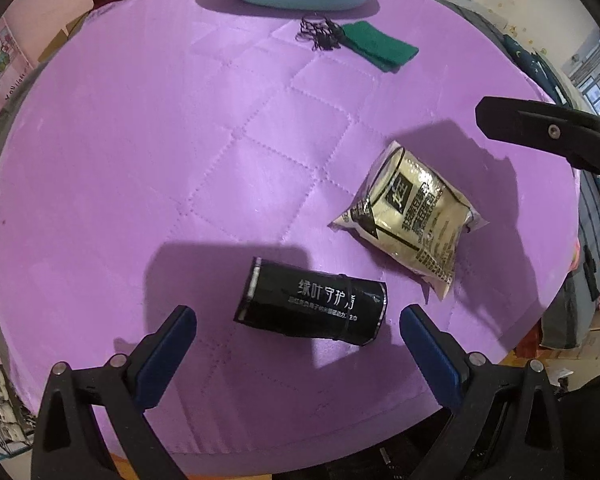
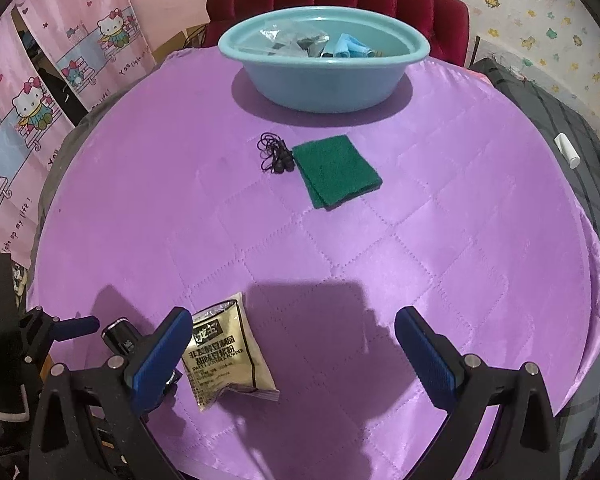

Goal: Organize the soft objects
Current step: 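Grasp the tan powder packet with the right tool while the left tool grasps the black cylindrical pack, then carry the tan packet and black pack with both tools over the blue basin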

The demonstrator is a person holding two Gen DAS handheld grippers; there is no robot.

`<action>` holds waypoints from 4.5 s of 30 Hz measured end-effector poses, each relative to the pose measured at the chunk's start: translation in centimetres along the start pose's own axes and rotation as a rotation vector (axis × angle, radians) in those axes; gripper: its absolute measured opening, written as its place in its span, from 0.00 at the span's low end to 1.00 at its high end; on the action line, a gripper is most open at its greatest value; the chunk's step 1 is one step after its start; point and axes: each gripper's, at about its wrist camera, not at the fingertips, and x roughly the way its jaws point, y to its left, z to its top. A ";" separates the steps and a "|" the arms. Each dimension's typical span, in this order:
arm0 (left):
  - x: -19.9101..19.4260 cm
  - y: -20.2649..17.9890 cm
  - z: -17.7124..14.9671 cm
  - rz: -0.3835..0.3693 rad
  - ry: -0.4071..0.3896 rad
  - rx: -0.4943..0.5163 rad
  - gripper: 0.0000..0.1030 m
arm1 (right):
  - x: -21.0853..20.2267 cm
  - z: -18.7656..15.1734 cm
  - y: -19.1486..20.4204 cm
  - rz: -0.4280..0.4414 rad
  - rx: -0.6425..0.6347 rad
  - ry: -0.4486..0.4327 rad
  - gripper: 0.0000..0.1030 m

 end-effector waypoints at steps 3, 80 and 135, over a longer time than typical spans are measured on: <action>0.8 0.3 -0.2 -0.016 0.011 -0.011 0.91 | 0.4 -0.1 -0.1 0.006 -0.005 0.016 1.00; -2.8 3.6 3.5 -0.052 -0.159 -0.067 0.23 | 6.4 -1.5 5.9 0.051 -0.187 0.244 1.00; -11.6 -2.7 15.3 -0.112 -0.303 0.133 0.25 | -4.4 8.6 -1.2 0.016 0.039 0.003 0.34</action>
